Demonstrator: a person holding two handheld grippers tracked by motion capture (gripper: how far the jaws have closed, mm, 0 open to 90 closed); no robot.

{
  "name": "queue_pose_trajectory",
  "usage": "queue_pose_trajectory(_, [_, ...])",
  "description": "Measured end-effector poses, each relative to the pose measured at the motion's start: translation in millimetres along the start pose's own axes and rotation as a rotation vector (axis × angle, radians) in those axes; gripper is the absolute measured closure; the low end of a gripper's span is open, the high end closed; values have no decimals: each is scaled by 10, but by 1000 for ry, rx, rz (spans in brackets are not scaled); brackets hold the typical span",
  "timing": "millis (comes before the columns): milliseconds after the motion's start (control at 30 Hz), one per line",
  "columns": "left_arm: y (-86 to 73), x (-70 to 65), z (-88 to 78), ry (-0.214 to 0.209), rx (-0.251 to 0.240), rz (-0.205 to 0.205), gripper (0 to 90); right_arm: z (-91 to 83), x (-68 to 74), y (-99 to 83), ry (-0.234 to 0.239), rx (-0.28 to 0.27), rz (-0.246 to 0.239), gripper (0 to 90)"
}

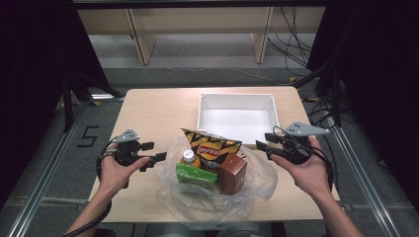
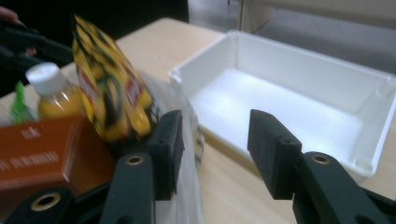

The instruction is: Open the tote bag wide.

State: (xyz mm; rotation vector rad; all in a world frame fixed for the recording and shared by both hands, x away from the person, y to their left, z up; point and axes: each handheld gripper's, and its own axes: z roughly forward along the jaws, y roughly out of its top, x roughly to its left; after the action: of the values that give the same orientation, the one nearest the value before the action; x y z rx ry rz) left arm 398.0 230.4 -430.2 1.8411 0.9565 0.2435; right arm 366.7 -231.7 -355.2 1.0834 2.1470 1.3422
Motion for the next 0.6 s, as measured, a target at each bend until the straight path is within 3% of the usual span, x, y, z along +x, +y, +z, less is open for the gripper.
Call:
queue_pose_trajectory(67, [11,-5,-50,-13,-20,-8,238,-13,30,150,22,-16,-17,547])
queue_pose_trajectory(167, [7,6,-70,-29,-47,-18,235,25,65,223,44,-15,-22,539])
queue_pose_trajectory(333, [-76,91,-38,-26,-74,-47,249,133,129,356,90,11,-36,517])
queue_pose_trajectory(400, [-111,107,-33,-19,-80,-61,253,181,160,379,90,-10,-23,509])
queue_pose_trajectory(467, [-131,119,-24,-14,-84,-34,257,226,171,397,106,-21,-36,491])
queue_pose_trajectory(500, [-139,112,-16,-9,-87,-37,258,226,163,410,120,-1,-56,487])
queue_pose_trajectory(567, [-147,112,-1,-5,-90,-27,258,256,200,414,133,11,-18,479])
queue_pose_trajectory(600, [-151,105,8,-1,-93,-32,258,280,202,417,136,2,-25,477])
